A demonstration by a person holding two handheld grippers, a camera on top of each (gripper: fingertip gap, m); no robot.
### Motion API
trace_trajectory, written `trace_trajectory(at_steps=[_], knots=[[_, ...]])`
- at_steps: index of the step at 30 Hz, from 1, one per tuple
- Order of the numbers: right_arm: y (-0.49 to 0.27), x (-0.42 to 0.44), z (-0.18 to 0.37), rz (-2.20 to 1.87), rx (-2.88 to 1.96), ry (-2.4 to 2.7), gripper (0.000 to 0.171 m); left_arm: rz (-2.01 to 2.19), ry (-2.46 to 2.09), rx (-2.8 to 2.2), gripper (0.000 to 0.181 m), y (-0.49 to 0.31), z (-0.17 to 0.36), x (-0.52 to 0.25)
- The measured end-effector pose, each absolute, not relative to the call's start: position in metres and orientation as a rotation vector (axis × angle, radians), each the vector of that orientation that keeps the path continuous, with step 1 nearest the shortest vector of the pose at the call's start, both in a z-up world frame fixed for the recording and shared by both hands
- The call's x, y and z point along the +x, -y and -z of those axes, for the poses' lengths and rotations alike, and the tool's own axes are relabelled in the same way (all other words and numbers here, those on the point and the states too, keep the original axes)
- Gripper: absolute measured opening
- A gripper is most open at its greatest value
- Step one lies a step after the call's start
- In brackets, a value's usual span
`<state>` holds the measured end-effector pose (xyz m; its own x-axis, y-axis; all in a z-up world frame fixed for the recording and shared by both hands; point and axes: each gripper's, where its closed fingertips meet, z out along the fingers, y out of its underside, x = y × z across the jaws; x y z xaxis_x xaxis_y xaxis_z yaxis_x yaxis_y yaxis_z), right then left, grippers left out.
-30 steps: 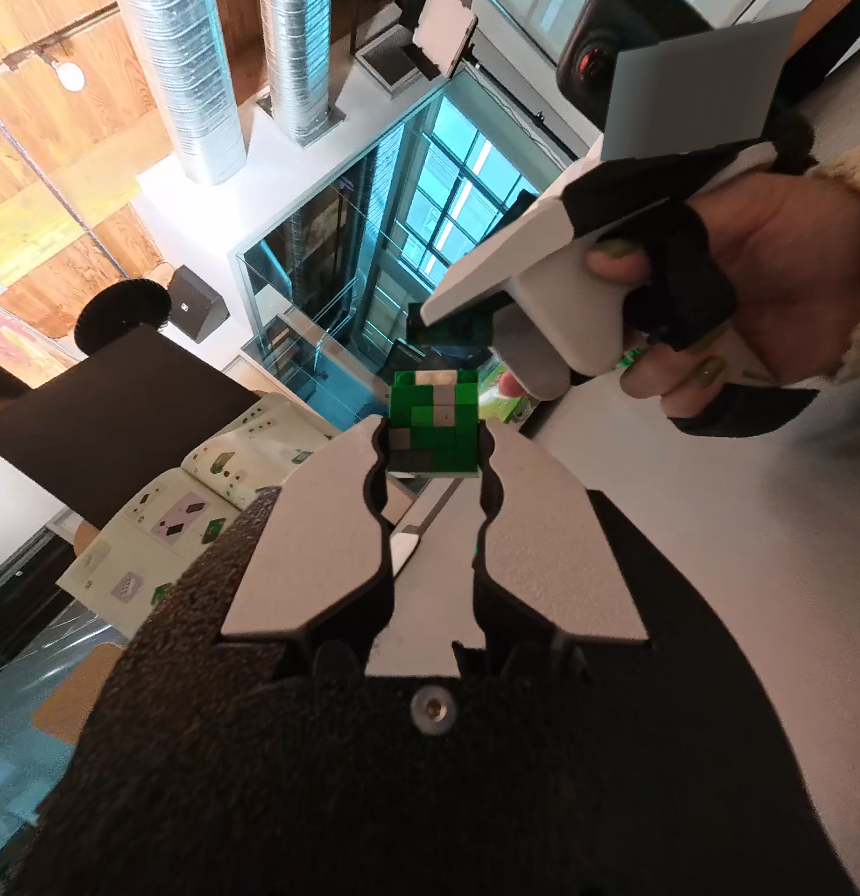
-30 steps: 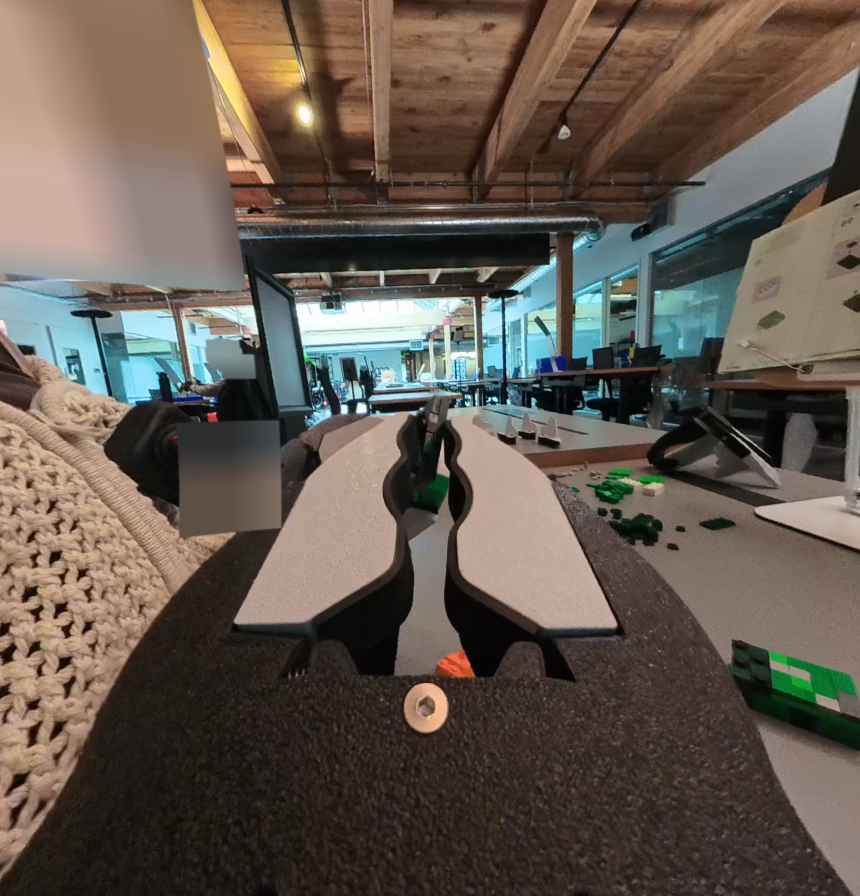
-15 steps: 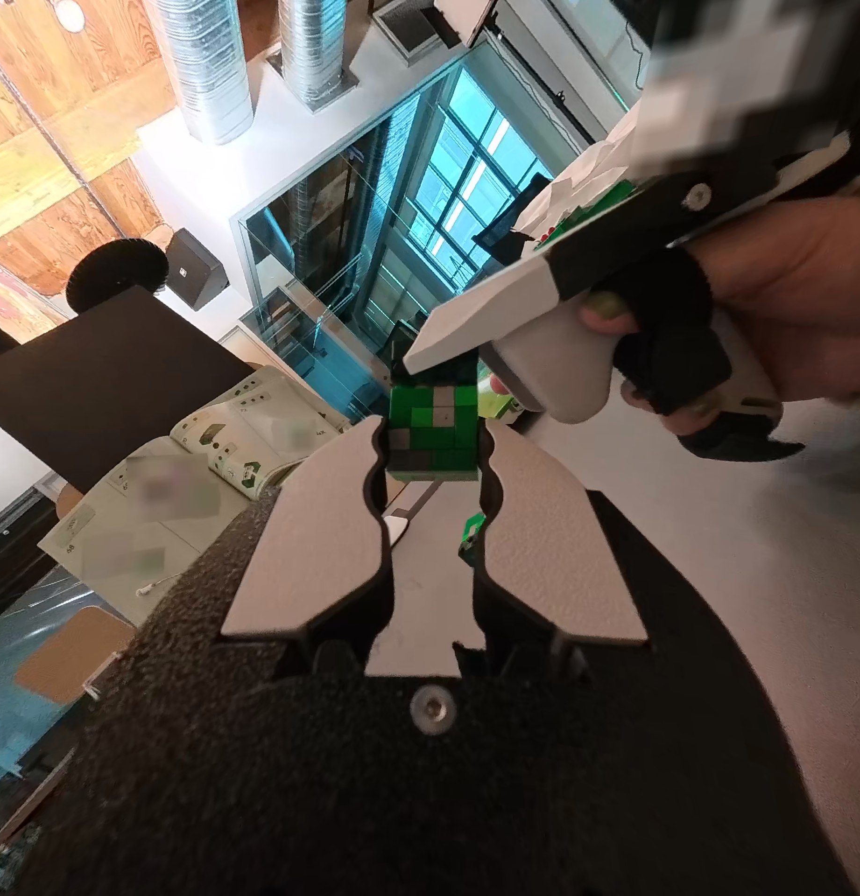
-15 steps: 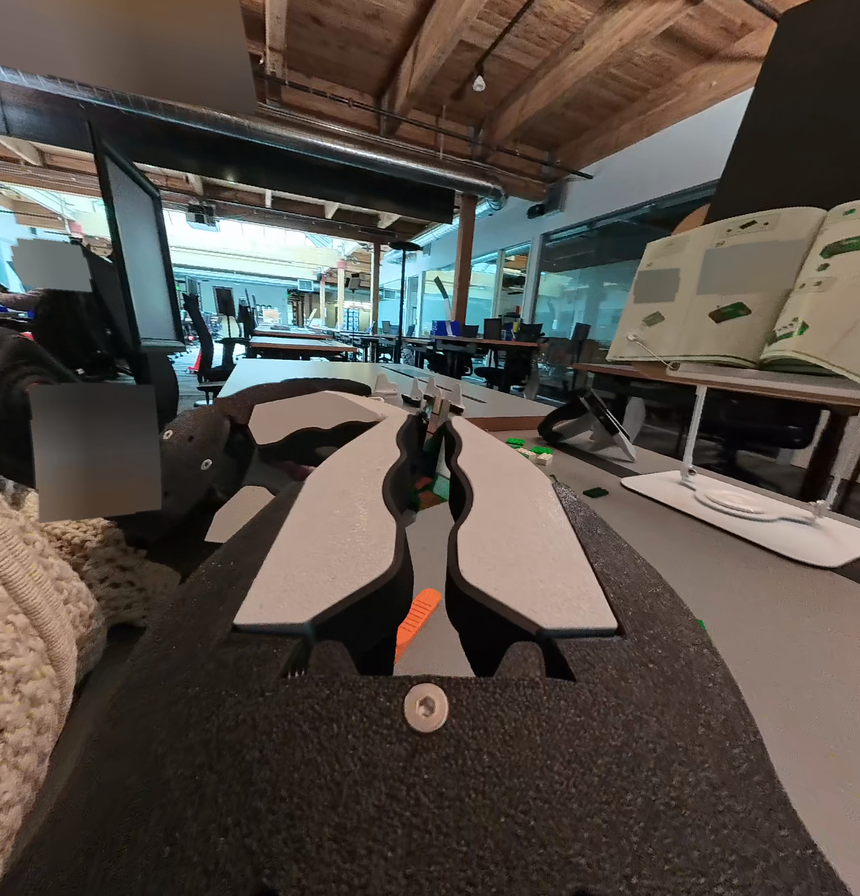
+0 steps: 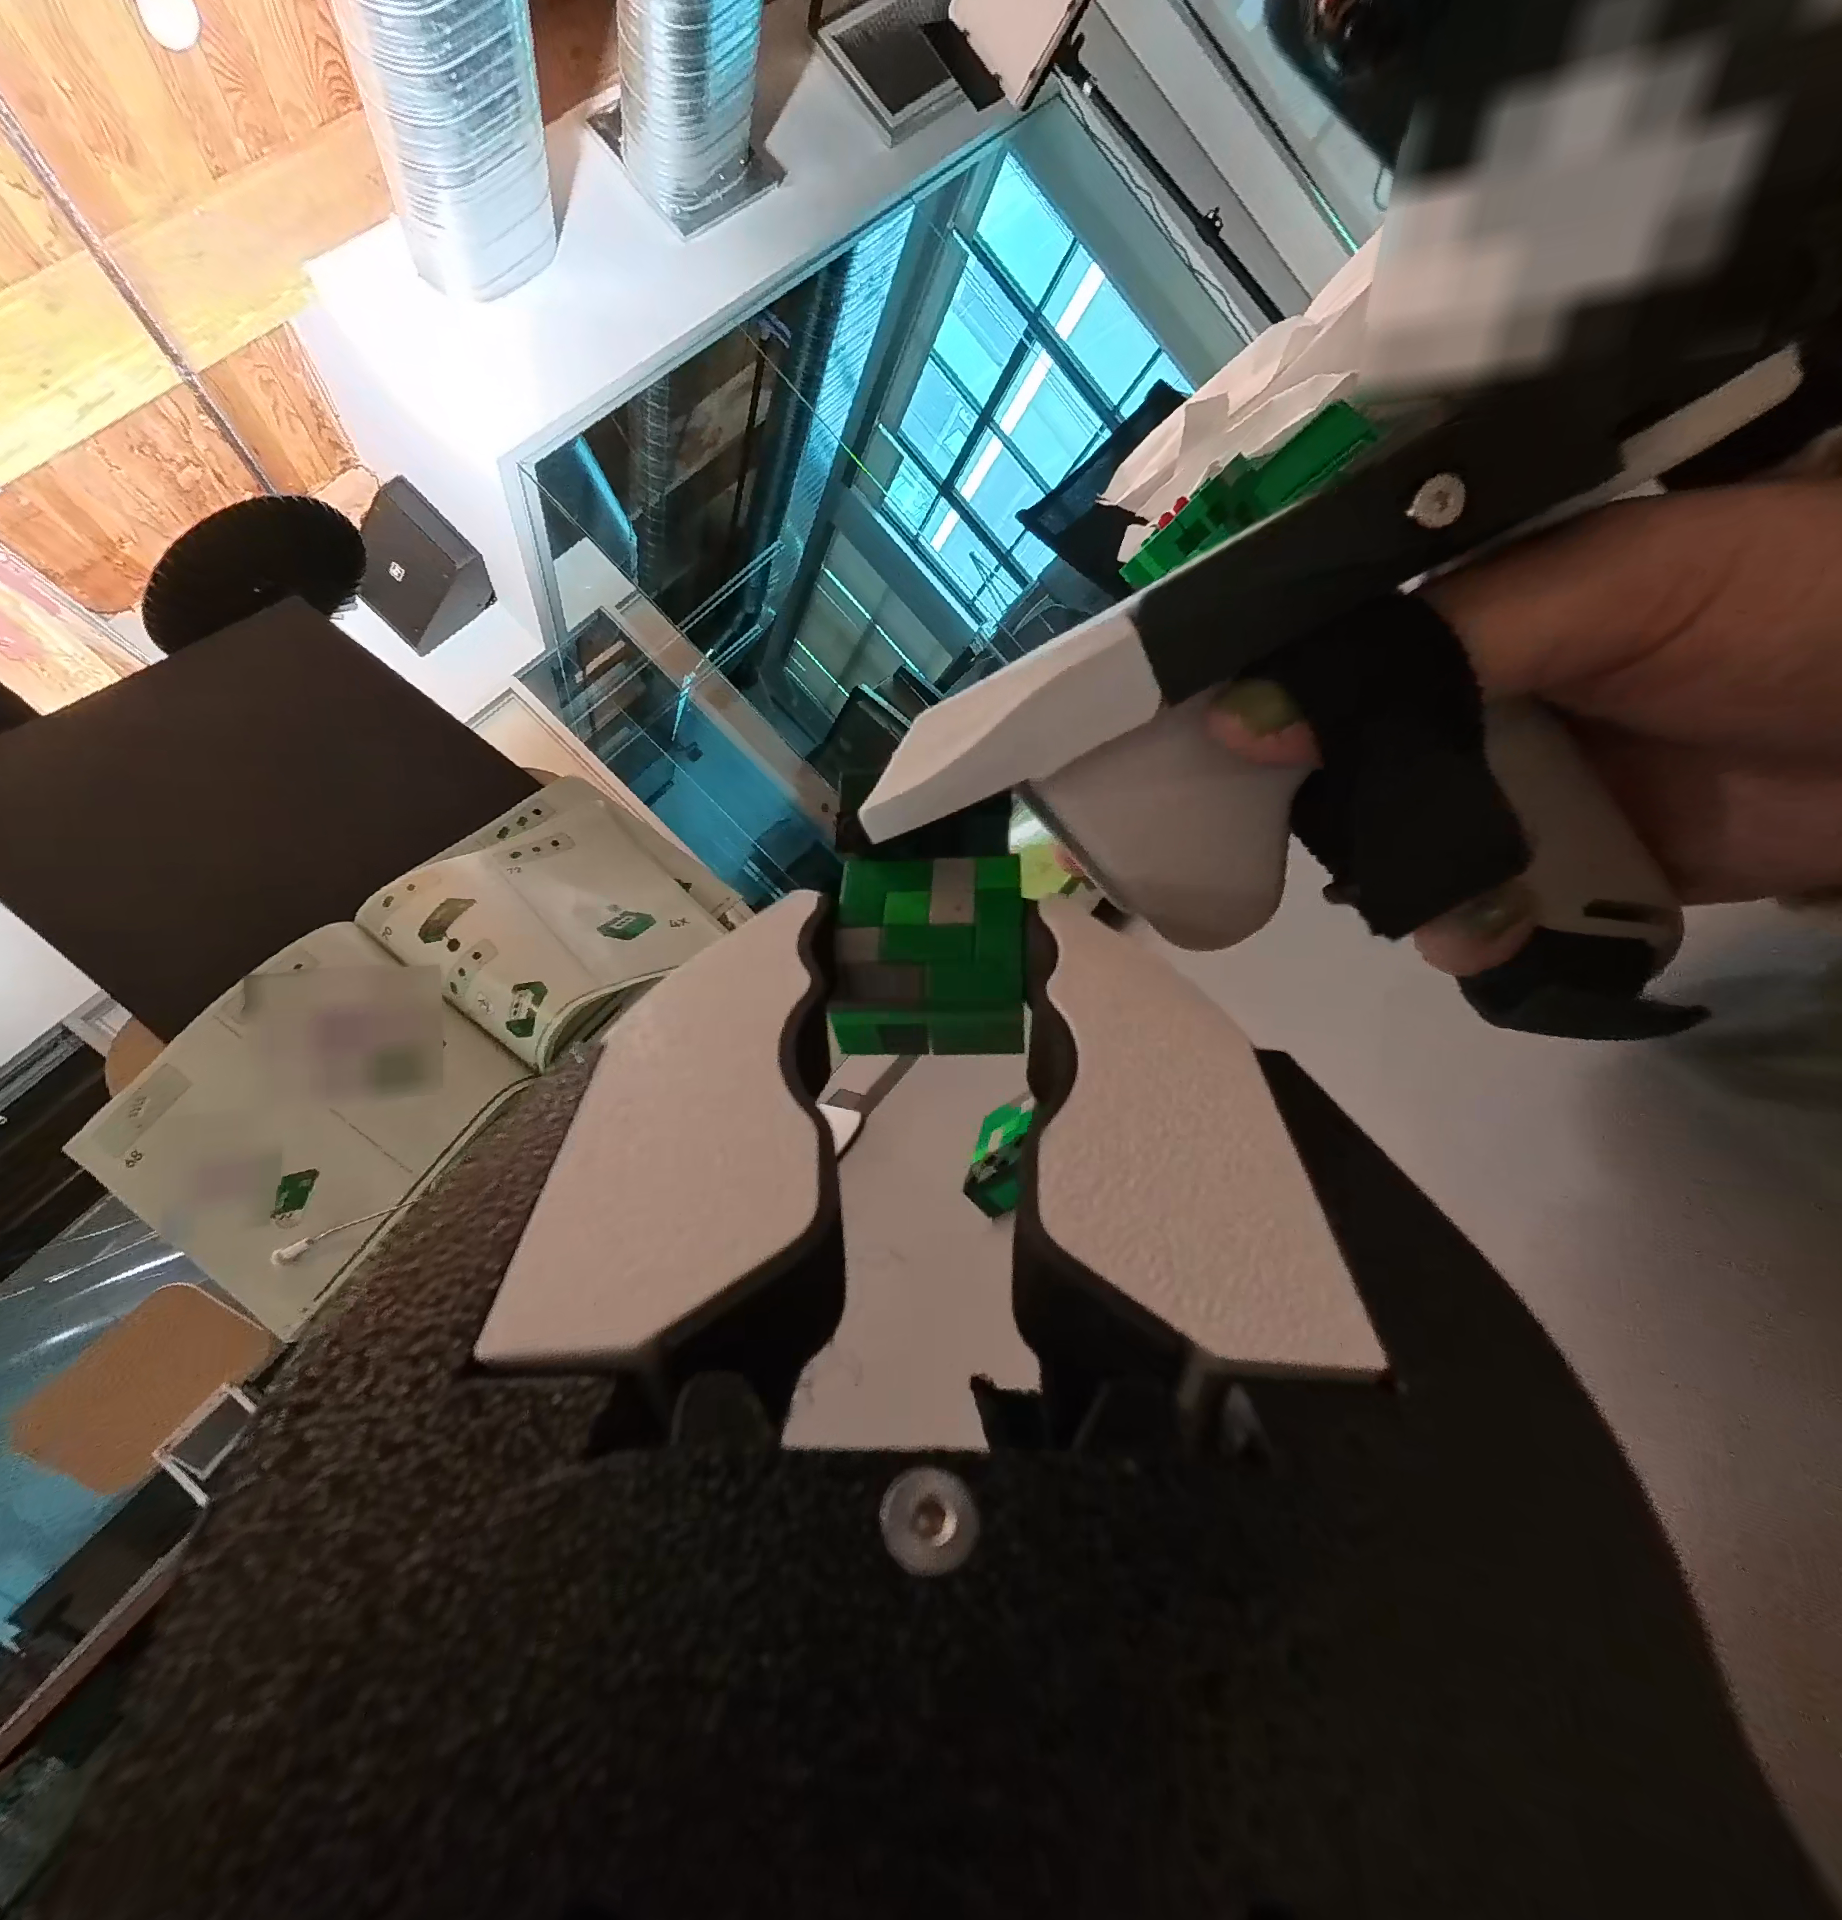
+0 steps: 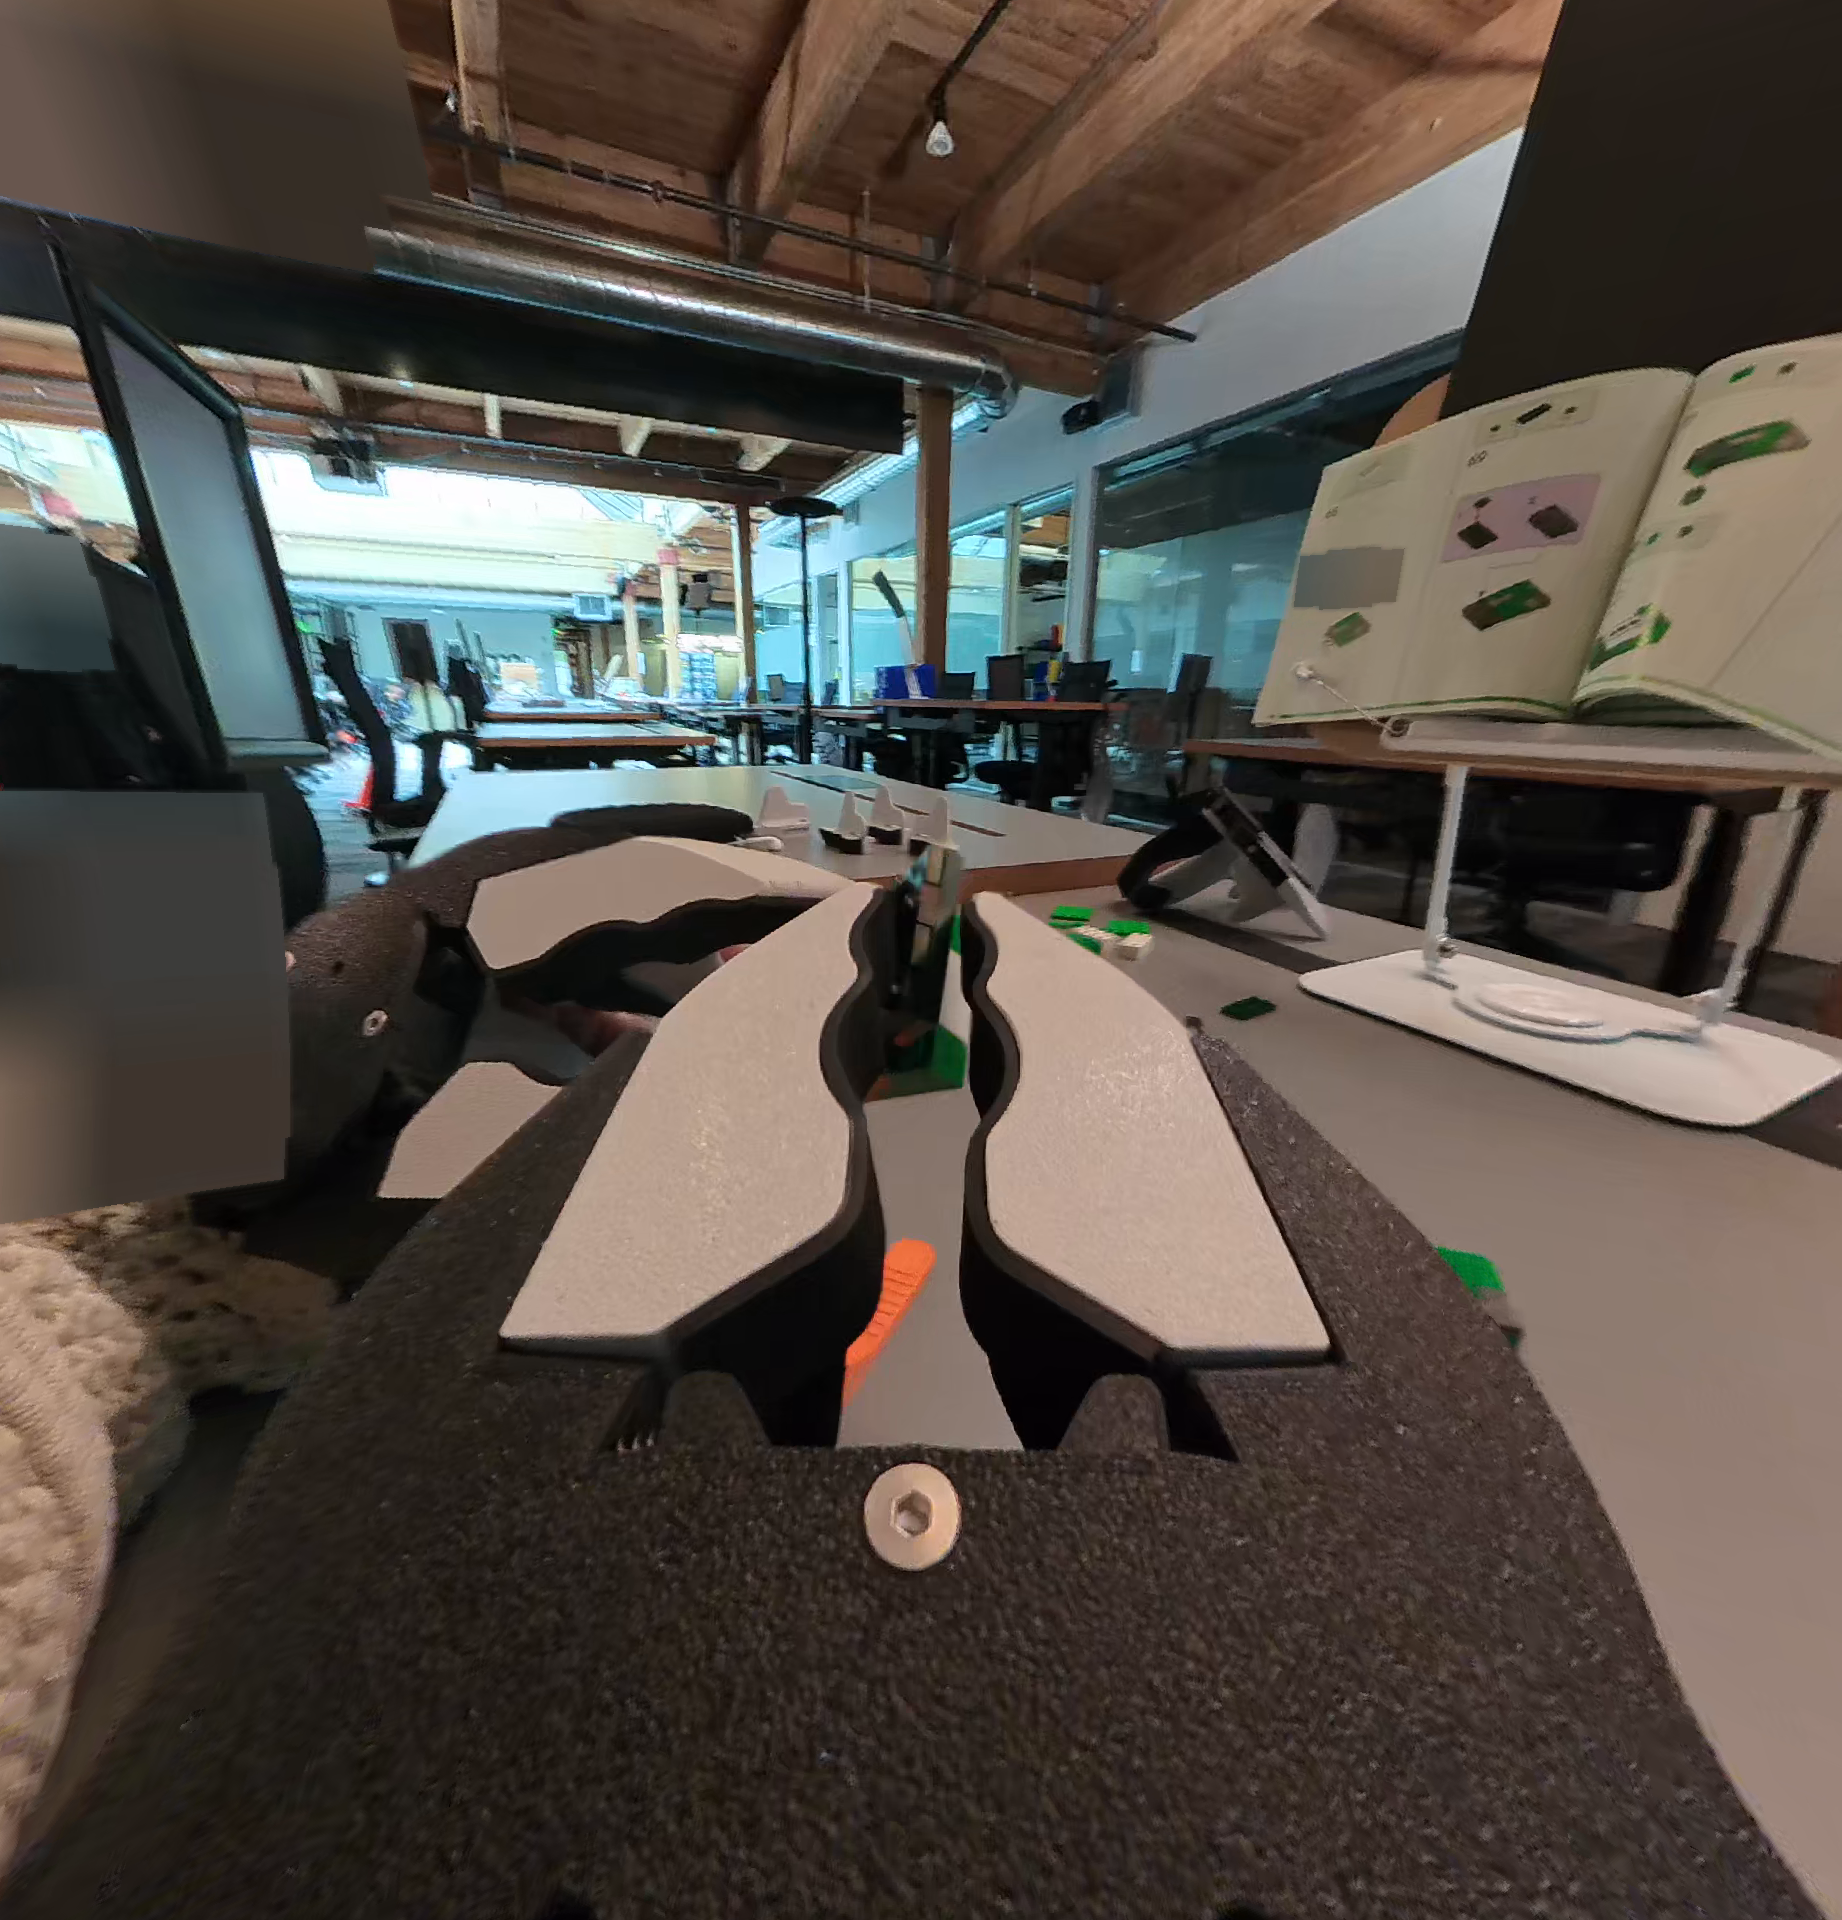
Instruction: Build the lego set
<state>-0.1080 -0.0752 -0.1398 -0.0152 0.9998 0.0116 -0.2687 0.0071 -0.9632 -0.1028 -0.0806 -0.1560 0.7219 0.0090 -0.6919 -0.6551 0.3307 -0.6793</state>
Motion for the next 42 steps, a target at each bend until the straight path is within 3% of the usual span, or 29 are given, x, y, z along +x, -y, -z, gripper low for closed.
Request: trace_trajectory(at_steps=[13, 36, 42], knots=[[0.082, -0.11, 0.136, -1.525, -1.019, 1.016, 0.027, -0.47, -0.674, -1.083, 0.035, 0.089, 0.148, -0.1], [0.089, -0.102, 0.14, -1.987, -1.143, 1.05, 0.016, -0.38, -0.713, -1.037, 0.035, 0.095, 0.147, -0.092], [0.087, -0.099, 0.141, -1.907, -1.109, 1.073, 0.017, -0.367, -0.714, -1.038, 0.035, 0.095, 0.148, -0.091]])
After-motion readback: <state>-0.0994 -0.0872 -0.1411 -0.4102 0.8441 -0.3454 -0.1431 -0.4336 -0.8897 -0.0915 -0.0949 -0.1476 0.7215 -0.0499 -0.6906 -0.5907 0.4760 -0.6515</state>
